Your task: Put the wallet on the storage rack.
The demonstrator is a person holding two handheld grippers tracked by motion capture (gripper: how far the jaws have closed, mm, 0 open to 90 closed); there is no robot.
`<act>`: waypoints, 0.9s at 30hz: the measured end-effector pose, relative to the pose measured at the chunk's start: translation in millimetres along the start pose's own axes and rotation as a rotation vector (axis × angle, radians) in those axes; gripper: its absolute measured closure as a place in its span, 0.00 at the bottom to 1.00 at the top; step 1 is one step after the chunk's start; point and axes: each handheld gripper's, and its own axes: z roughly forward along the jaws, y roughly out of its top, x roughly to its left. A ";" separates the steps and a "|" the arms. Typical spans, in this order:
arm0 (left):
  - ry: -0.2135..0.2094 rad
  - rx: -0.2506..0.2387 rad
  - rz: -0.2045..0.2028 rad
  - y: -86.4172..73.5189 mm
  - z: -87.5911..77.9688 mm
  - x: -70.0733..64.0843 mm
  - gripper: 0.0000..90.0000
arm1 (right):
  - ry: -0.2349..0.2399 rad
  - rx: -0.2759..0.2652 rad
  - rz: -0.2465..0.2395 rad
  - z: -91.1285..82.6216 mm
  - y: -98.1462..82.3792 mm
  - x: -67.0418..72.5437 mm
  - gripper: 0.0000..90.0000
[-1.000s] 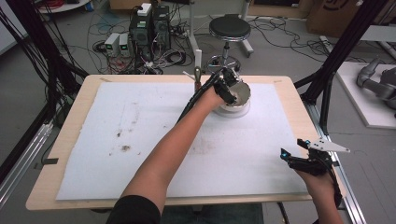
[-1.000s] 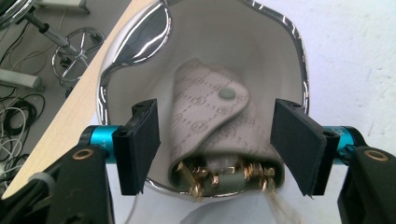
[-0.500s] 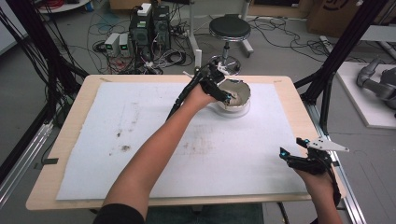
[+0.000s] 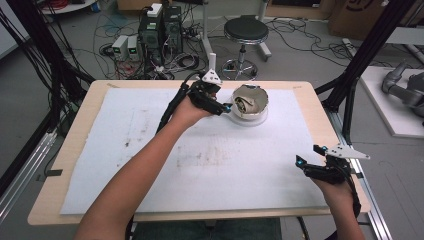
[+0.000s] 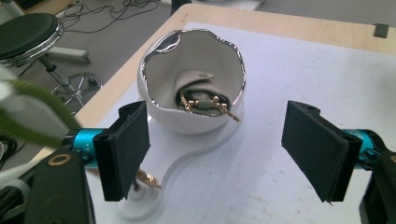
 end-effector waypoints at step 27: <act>0.051 -0.082 -0.062 -97.6 -91.2 -25.8 0.25 | 0.059 -0.069 -0.050 39.3 50.5 17.1 0.22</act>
